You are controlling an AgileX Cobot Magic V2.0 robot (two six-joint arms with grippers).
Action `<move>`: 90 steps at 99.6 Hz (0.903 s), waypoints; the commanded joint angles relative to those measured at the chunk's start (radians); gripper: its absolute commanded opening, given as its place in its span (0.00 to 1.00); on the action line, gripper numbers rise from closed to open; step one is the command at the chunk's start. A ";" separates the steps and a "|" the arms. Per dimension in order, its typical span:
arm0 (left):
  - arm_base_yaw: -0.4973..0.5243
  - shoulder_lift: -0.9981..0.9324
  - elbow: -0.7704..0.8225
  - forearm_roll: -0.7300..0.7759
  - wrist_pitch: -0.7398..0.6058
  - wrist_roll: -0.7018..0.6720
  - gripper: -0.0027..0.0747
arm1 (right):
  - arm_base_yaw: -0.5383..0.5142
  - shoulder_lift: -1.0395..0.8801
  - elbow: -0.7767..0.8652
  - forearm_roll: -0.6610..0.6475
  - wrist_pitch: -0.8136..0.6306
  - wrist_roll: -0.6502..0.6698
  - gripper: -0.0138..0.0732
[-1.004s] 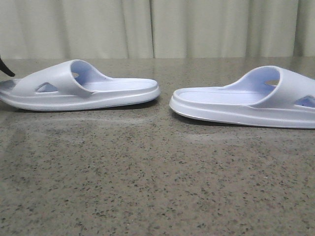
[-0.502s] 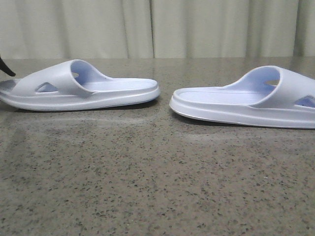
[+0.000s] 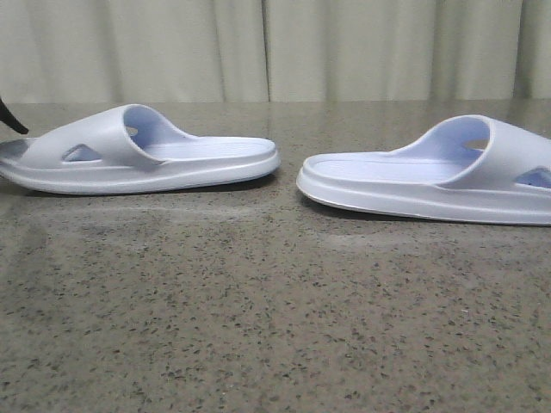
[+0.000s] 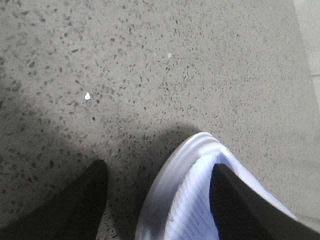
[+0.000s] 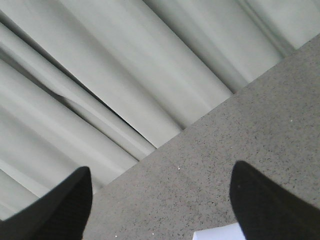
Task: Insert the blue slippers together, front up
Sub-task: 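Lower the left gripper and pinch the slipper's heel rim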
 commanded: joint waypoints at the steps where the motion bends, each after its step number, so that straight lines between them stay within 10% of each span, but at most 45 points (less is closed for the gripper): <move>1: -0.015 -0.010 -0.017 -0.018 0.004 0.023 0.55 | -0.006 0.013 -0.034 0.006 -0.072 -0.005 0.73; 90: -0.035 0.091 -0.111 -0.046 0.073 0.090 0.50 | -0.006 0.013 -0.034 0.006 -0.072 -0.005 0.73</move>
